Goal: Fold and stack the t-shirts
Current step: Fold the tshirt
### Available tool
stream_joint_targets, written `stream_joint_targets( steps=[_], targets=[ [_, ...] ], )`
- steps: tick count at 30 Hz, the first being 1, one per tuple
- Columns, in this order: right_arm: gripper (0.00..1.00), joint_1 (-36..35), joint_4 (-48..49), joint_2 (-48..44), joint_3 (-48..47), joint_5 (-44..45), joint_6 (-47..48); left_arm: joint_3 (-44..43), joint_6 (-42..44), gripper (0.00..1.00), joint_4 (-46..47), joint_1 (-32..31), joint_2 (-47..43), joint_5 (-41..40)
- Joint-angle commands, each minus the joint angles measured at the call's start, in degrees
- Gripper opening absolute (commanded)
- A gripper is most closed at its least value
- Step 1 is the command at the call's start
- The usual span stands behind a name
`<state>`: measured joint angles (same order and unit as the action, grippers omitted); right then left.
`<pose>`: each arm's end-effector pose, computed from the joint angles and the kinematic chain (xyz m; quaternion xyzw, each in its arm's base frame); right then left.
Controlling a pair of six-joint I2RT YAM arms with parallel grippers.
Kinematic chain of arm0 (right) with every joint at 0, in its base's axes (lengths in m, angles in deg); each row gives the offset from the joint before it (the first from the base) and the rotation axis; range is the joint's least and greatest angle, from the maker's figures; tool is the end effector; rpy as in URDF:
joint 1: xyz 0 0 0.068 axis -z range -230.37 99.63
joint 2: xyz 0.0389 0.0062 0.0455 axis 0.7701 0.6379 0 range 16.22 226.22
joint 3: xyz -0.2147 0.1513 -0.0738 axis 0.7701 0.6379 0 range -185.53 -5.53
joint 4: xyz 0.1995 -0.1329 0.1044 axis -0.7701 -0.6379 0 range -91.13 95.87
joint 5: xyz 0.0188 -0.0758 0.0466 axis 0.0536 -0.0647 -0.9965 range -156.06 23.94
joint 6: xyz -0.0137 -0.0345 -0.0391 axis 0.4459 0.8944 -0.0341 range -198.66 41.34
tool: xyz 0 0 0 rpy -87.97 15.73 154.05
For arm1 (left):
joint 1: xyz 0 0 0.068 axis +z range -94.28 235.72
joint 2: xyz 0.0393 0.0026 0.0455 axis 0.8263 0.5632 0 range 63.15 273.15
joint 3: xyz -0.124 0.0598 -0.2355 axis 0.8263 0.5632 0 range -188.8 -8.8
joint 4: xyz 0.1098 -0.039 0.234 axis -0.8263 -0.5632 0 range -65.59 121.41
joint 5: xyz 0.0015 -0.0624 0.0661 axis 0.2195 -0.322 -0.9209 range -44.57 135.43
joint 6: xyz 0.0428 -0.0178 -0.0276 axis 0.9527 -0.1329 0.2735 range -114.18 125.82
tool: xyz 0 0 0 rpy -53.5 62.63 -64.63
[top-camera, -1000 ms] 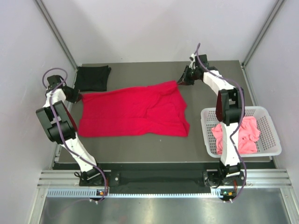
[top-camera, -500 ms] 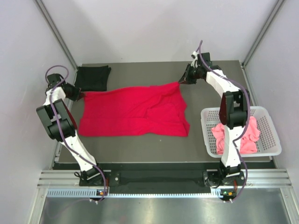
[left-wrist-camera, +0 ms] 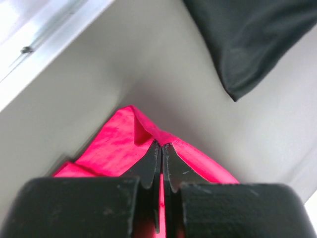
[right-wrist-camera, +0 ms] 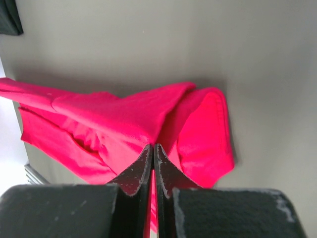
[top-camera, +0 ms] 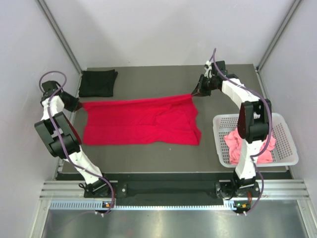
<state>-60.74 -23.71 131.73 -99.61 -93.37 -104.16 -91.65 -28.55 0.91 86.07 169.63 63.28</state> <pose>0.4399 0.0973 0.2360 0.0424 0.9184 0.3116 0.2400 0.3563 0.1960 0.2359 -0.4627 0.8195 -0.1582 0.2988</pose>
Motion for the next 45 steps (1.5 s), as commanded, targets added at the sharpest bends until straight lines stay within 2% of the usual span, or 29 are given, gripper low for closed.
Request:
stream_joint_targets(
  steps=[1, 13, 21, 29, 45],
  targets=[
    [0.00, 0.3, 0.4, -4.9, 1.1, -0.2, 1.2, 1.4, 1.0, 0.00, -0.3, 1.6, -3.4, -2.4],
    [0.00, 0.3, -0.8, -11.4, 10.9, -1.0, 1.6, 3.9, 3.2, 0.00, -3.7, 1.9, -2.9, -4.4],
    [0.00, -1.0, -1.1, -14.2, 15.8, -2.8, 1.1, 4.1, 5.7, 0.00, -6.4, 1.9, -2.2, -9.3],
    [0.00, -2.8, -0.7, -12.5, 17.6, -4.9, 1.3, 4.1, 6.1, 0.00, -5.2, 1.9, 0.7, -9.4],
    [0.00, -3.8, -2.8, -10.6, 21.0, -3.0, 4.5, 6.7, 8.7, 0.00, -6.0, 1.9, 2.6, -12.9]
  ],
)
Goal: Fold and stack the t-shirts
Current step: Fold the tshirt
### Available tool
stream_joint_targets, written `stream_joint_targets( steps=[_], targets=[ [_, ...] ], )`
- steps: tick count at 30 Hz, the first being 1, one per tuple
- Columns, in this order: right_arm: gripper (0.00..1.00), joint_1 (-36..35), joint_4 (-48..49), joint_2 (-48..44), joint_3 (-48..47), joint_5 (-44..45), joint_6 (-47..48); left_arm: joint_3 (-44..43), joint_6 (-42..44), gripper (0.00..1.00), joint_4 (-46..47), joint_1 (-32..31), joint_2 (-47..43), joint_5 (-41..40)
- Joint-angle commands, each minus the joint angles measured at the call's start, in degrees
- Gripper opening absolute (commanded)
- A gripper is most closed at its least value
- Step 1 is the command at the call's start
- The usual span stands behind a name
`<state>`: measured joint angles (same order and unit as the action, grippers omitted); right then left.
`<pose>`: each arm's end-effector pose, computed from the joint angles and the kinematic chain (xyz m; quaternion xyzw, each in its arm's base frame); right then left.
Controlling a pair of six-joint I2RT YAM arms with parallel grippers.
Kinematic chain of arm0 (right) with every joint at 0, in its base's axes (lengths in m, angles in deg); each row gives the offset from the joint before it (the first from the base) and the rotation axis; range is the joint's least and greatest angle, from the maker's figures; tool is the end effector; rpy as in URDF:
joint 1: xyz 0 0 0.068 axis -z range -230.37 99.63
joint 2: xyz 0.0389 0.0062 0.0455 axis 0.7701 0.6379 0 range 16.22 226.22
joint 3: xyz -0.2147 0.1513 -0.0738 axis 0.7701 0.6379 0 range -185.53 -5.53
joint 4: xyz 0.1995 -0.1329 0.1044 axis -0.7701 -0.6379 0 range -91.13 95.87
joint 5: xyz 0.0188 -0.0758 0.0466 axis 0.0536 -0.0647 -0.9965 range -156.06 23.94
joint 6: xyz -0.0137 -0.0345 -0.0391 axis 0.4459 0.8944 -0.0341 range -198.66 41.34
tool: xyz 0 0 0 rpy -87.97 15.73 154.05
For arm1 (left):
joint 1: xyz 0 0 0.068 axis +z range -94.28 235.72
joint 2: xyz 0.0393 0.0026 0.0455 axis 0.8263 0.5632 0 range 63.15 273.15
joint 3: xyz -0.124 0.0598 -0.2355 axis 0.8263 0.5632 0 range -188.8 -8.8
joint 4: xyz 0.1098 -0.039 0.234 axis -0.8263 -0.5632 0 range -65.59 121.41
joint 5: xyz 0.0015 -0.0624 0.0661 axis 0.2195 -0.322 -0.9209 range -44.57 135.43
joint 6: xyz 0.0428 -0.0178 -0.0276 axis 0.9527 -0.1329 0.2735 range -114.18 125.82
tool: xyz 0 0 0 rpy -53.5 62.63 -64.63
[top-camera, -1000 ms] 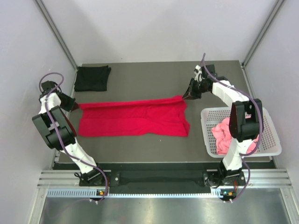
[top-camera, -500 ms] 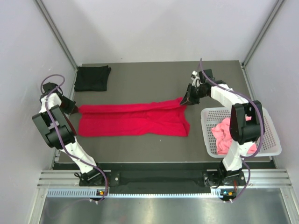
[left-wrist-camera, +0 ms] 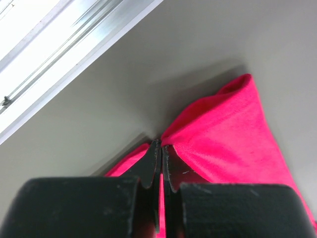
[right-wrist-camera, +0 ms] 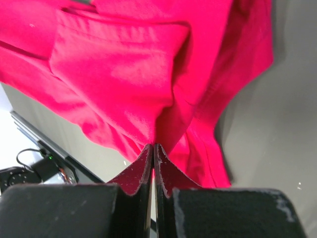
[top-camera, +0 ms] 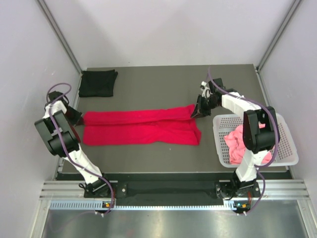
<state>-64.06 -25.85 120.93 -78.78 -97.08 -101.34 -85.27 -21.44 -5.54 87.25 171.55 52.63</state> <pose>0.3595 0.1066 0.1989 0.0115 0.9393 0.3169 0.1311 0.3282 0.1961 0.1833 -0.4715 0.8605 -0.0549 0.1850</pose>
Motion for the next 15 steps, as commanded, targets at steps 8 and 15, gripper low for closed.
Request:
stream_joint_targets(
  steps=[8, 15],
  targets=[
    [0.00, -0.9, 0.0, 2.3, -0.3, 0.9, 2.0, 1.1, 1.1, 0.01, 1.4, 0.6, 1.0, -2.3],
    [0.01, -1.2, -2.2, 4.0, -0.6, 1.6, 3.4, 0.7, 0.4, 0.22, -0.1, 0.7, -0.8, -6.0]
  ],
)
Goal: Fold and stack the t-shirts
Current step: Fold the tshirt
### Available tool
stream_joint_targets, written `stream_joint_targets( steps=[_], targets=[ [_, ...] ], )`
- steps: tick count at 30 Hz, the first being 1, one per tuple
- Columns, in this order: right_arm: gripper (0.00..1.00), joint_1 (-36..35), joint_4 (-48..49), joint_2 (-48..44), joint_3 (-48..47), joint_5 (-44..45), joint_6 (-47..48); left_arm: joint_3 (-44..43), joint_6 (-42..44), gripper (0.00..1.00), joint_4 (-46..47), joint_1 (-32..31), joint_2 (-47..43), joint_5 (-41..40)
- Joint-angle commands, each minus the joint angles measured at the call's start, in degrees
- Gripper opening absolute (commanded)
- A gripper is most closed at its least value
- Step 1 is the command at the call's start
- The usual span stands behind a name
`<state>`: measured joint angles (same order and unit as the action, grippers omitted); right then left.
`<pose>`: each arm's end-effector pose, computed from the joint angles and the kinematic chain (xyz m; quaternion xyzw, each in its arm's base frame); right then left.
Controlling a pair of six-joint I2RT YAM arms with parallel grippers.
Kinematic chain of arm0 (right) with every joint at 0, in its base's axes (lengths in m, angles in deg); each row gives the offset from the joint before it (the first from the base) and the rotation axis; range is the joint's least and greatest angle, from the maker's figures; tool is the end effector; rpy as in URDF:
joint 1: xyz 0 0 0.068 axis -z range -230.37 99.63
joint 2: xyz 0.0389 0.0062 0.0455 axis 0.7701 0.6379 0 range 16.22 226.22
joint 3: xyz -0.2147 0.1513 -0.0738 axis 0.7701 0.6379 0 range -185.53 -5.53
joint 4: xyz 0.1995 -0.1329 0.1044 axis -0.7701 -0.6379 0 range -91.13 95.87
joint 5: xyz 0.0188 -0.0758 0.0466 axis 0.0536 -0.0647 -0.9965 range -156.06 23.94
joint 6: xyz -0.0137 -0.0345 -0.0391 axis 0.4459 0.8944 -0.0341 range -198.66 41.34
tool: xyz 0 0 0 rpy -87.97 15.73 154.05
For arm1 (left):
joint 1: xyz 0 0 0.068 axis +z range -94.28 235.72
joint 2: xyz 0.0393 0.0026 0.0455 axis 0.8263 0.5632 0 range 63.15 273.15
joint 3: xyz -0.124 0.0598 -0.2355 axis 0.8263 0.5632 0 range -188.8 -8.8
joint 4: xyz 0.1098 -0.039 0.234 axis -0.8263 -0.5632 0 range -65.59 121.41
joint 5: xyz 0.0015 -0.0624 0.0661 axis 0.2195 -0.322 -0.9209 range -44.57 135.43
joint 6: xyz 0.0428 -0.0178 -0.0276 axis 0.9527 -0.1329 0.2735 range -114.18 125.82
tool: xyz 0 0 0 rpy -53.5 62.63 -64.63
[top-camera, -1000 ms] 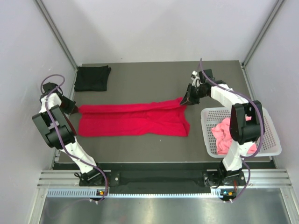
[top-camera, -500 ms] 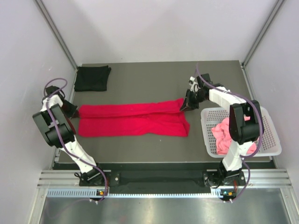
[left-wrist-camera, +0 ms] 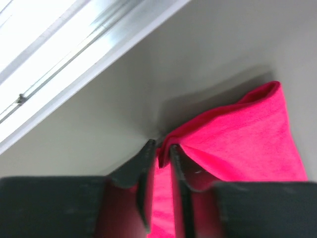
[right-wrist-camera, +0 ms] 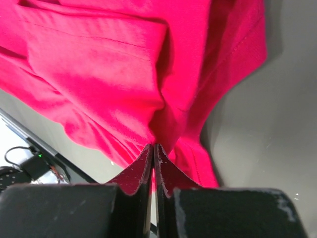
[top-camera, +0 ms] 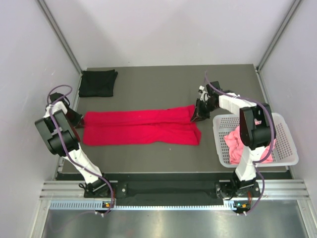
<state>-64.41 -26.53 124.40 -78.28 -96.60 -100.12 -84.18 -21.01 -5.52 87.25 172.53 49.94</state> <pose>0.3607 0.1090 0.1743 0.0106 0.9480 0.3027 0.0978 0.3253 0.1963 0.1717 -0.4747 0.8636 -0.0320 0.1669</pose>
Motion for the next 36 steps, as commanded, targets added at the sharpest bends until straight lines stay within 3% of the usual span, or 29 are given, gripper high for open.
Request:
stream_joint_targets(
  steps=[1, 6, 12, 15, 21, 26, 36],
  targets=[
    [0.04, -0.8, -3.0, 0.6, -1.3, 1.4, 2.6, -0.4, -0.5, 0.25, -0.6, 0.6, -2.7, -3.5],
    [0.13, -0.9, -7.2, -1.1, -4.5, 5.1, 5.5, 2.6, -4.5, 0.34, 0.3, 0.0, -11.8, -2.9],
    [0.29, -2.0, -10.5, -1.8, -12.8, 8.8, 8.0, 3.2, -5.9, 0.33, 0.2, -3.6, -16.1, -2.5],
    [0.29, -2.7, -11.5, 0.4, -17.0, 9.2, 9.3, 3.3, -5.6, 0.31, 0.2, -4.7, -14.8, -2.0],
    [0.30, -6.2, -7.2, 4.4, -20.1, 5.4, 7.3, -0.2, -5.2, 0.25, 2.7, -7.2, -5.5, 8.4],
    [0.27, -7.4, -3.2, 7.9, -18.4, 1.8, 2.7, 2.2, -5.5, 0.25, 3.2, -8.1, -1.0, 5.5],
    [0.25, -6.2, -2.8, 8.8, -9.7, 12.2, 7.4, 2.4, -1.0, 0.26, -1.8, -7.1, 3.9, -3.3]
  ],
)
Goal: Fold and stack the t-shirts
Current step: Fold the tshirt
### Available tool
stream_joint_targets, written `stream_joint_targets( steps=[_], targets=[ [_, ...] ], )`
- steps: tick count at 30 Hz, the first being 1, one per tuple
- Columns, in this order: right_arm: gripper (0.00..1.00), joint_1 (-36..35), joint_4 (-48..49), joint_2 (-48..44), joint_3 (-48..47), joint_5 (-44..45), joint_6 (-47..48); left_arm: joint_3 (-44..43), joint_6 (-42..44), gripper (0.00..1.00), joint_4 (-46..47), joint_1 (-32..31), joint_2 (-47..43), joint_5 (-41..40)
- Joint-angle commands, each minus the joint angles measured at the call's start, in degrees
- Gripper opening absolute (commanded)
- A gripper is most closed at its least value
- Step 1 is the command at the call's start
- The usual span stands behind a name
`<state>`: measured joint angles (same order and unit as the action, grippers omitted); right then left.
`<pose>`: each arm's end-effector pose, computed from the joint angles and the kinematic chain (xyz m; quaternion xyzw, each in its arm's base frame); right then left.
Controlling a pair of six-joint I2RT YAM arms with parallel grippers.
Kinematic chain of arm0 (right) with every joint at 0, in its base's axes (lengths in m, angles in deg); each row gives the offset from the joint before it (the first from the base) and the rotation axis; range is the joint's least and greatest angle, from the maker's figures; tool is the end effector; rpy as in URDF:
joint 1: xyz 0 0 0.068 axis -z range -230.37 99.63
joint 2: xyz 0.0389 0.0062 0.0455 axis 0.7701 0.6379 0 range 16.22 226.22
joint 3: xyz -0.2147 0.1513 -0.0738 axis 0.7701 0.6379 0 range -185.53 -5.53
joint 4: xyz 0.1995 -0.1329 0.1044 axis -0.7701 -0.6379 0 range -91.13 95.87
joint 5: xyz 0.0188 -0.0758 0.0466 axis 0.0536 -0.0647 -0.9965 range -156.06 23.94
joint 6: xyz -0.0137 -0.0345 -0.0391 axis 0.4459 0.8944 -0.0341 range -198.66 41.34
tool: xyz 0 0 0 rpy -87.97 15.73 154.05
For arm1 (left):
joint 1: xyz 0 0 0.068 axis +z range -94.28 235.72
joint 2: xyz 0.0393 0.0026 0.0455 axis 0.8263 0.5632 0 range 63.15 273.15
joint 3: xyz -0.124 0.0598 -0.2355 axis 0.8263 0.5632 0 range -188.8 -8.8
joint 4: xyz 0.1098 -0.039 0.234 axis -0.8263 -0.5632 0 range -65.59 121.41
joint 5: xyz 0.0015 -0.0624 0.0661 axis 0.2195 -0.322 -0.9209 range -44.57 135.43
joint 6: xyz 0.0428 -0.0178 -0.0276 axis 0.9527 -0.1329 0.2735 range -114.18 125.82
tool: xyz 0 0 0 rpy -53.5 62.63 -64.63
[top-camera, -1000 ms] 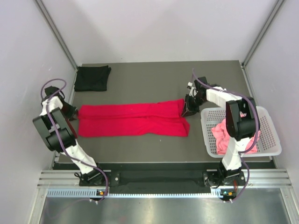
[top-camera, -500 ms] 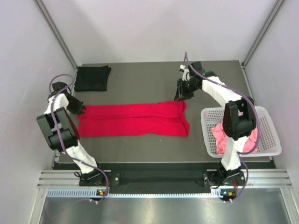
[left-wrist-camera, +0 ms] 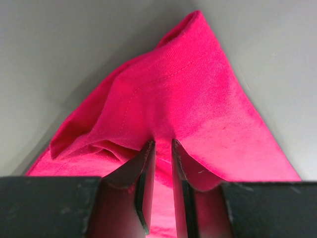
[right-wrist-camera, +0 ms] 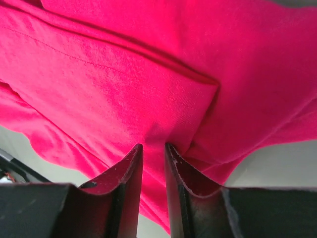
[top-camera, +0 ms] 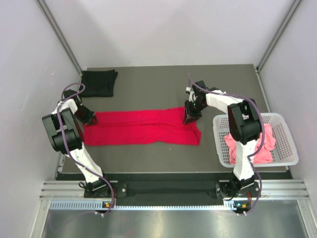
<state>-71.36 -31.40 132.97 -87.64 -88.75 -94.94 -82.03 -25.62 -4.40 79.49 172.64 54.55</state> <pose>0.3757 0.1590 0.1578 -0.0708 0.9662 0.2333 0.0840 0.3451 0.1458 0.1619 -0.4453 0.8783 -0.0888 0.1497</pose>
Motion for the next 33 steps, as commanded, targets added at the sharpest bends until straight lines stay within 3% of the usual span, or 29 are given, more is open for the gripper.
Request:
stream_joint_targets(
  steps=[1, 9, 13, 19, 28, 33],
  targets=[
    [0.25, 0.9, 1.9, 0.9, -0.9, 4.7, 2.5, 0.1, 3.8, 0.26, -3.4, 0.7, 3.9, -8.5],
    [0.27, 0.3, -1.5, -2.5, -9.1, 2.5, 1.0, 4.8, 4.9, 0.29, -2.4, -3.9, -10.2, -10.5],
    [0.37, -1.9, -0.3, -1.7, -12.7, 1.3, -1.0, 6.2, 5.3, 0.30, -2.5, -9.3, -18.0, -11.1],
    [0.43, -5.0, 12.0, 0.2, -14.3, -0.7, -11.1, 4.7, 7.1, 0.30, -2.5, -17.8, -21.7, -6.7],
    [0.44, -11.3, 7.5, 12.4, -30.3, 3.4, -9.3, 9.2, 10.1, 0.29, -1.6, -23.0, -25.7, -3.4],
    [0.44, -14.4, 3.2, 15.9, -34.7, 9.2, -6.7, 8.0, 10.6, 0.29, -2.2, -25.3, -24.8, -3.1]
  ],
)
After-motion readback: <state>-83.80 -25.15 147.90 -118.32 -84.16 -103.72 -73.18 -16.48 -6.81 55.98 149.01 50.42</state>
